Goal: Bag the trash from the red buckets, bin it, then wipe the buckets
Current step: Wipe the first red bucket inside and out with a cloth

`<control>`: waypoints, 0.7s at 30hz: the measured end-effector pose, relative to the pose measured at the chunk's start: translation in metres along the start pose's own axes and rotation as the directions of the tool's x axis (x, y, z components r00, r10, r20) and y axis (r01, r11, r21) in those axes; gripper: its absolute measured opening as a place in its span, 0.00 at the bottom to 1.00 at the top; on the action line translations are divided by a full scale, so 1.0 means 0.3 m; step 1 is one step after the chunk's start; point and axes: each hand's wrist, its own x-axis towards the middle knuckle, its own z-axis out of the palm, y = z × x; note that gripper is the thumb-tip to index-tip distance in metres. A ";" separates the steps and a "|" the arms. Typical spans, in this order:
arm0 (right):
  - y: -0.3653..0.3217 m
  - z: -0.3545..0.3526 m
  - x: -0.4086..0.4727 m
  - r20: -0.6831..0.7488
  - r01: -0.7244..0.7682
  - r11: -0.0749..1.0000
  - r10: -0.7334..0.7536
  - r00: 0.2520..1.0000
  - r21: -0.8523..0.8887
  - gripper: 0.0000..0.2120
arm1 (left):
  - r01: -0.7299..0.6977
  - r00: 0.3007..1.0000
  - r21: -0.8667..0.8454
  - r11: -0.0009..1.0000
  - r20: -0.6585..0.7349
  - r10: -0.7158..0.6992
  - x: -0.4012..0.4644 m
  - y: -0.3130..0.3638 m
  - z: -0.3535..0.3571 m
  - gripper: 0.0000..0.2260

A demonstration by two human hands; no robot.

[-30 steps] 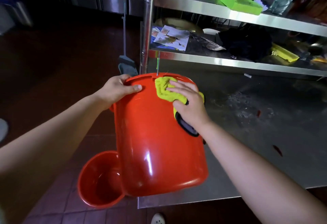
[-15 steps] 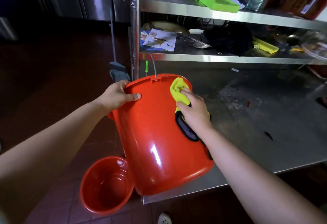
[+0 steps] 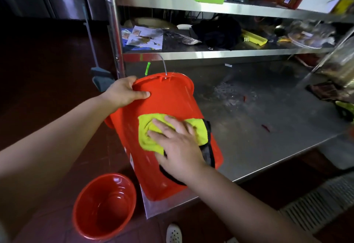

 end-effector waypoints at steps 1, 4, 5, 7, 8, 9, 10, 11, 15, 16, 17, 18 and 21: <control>0.029 -0.004 0.005 -0.024 -0.069 0.996 0.070 0.997 0.052 0.24 | 0.004 1.000 0.004 1.000 0.005 -0.004 0.005 0.004 0.002 0.14; 0.138 -0.015 0.028 -0.093 -0.249 0.922 0.287 0.953 0.297 0.22 | 0.014 1.000 0.054 0.998 0.013 -0.014 0.011 0.009 -0.002 0.16; 0.178 -0.016 0.036 -0.095 -0.297 0.877 0.356 0.930 0.377 0.21 | 0.016 1.000 0.077 0.997 0.018 -0.017 0.011 0.009 -0.004 0.17; 0.255 -0.019 0.041 -0.013 -0.420 0.722 0.510 0.860 0.550 0.18 | 0.021 1.000 0.128 0.992 0.013 -0.023 0.005 0.008 -0.003 0.18; 0.283 -0.024 0.038 0.073 -0.496 0.606 0.586 0.807 0.622 0.15 | 0.023 1.000 0.152 0.988 0.001 -0.024 0.003 0.008 0.001 0.19; 0.304 -0.027 0.032 0.159 -0.563 0.494 0.642 0.750 0.662 0.10 | 0.027 1.000 0.175 0.984 -0.018 -0.024 0.003 0.011 0.006 0.19; 0.321 -0.027 0.025 0.219 -0.614 0.422 0.677 0.703 0.667 0.06 | 0.034 0.999 0.204 0.978 -0.038 -0.026 0.004 0.018 0.013 0.20; 0.332 -0.026 0.017 0.247 -0.646 0.394 0.696 0.674 0.654 0.04 | 0.041 0.998 0.242 0.970 -0.056 -0.028 0.005 0.028 0.020 0.20; 0.325 -0.021 -0.032 0.254 -0.694 0.406 0.724 0.641 0.594 0.10 | 0.056 0.996 0.335 0.941 -0.078 -0.031 0.018 0.056 0.043 0.21; 0.312 -0.015 -0.049 0.231 -0.697 0.441 0.727 0.647 0.565 0.14 | 0.056 0.996 0.332 0.942 -0.078 -0.032 0.020 0.054 0.044 0.21; 0.296 -0.009 -0.068 0.185 -0.689 0.493 0.726 0.662 0.532 0.17 | 0.056 0.996 0.331 0.942 -0.080 -0.031 0.020 0.051 0.043 0.21; 0.273 -0.002 -0.086 0.117 -0.664 0.559 0.715 0.689 0.496 0.19 | 0.053 0.996 0.332 0.942 -0.080 -0.028 0.020 0.048 0.041 0.21; 0.185 0.000 -0.125 -0.069 -0.569 0.757 0.618 0.783 0.323 0.25 | 0.038 0.998 0.332 0.942 -0.067 -0.016 0.025 0.047 0.039 0.19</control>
